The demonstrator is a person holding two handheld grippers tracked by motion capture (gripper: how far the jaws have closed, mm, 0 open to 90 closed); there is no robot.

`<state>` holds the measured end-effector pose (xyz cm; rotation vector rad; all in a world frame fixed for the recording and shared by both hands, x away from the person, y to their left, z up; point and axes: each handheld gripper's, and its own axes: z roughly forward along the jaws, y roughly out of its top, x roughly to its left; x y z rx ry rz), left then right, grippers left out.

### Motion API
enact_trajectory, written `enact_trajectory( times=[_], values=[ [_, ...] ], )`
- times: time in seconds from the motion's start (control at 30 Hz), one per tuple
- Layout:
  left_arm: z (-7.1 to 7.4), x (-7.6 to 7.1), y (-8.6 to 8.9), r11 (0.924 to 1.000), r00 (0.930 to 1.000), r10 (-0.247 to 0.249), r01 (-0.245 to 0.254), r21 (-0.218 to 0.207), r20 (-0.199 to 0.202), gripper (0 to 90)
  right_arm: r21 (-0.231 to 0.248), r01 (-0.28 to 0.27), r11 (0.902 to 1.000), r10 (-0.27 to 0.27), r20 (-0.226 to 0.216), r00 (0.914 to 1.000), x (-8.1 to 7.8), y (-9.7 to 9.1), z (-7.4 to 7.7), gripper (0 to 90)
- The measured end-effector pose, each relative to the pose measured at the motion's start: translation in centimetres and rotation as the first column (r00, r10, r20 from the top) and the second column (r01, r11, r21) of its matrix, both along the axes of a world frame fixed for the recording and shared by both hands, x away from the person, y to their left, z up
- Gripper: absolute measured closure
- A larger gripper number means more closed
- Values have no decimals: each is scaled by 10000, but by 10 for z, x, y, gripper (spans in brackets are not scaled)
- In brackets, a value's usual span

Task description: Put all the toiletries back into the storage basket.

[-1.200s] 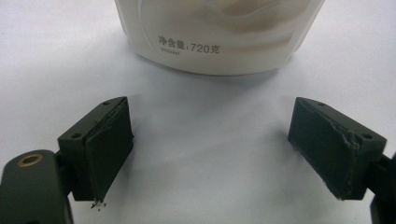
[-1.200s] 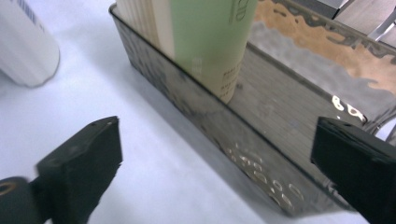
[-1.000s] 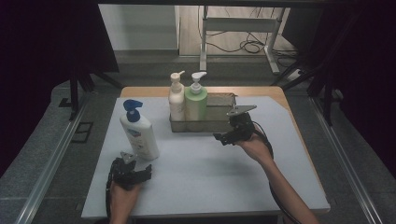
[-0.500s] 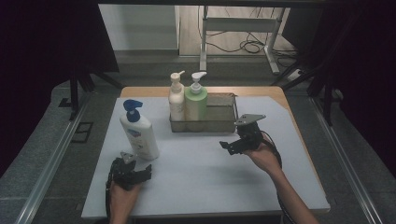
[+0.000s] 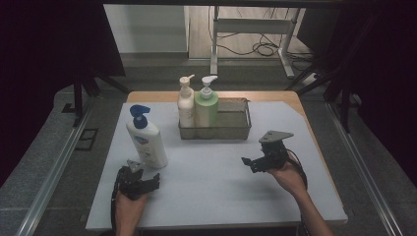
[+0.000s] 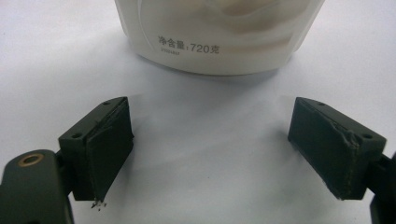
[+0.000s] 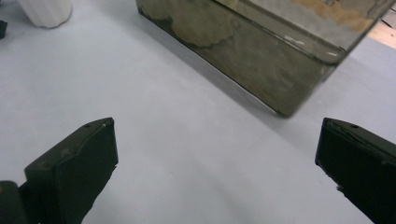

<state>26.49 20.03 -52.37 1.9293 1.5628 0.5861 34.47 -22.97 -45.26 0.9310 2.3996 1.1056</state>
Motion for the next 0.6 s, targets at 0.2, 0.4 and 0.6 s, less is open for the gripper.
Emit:
enact_trajectory(
  times=[0.2,0.4,0.6],
  values=[
    [0,0,-1,10000,10000,71,-71,8,-44,137,-147,120,9998,-119,49,9999,-6,-11,-10,0],
    [2,2,-1,10000,9999,11,-10,38,-118,137,-81,216,9997,-217,-141,9997,-11,-22,-21,0],
    [7,1,-1,9997,10000,66,-66,228,23,144,-38,245,9997,-247,-306,9992,-19,-27,-33,0]
  ],
)
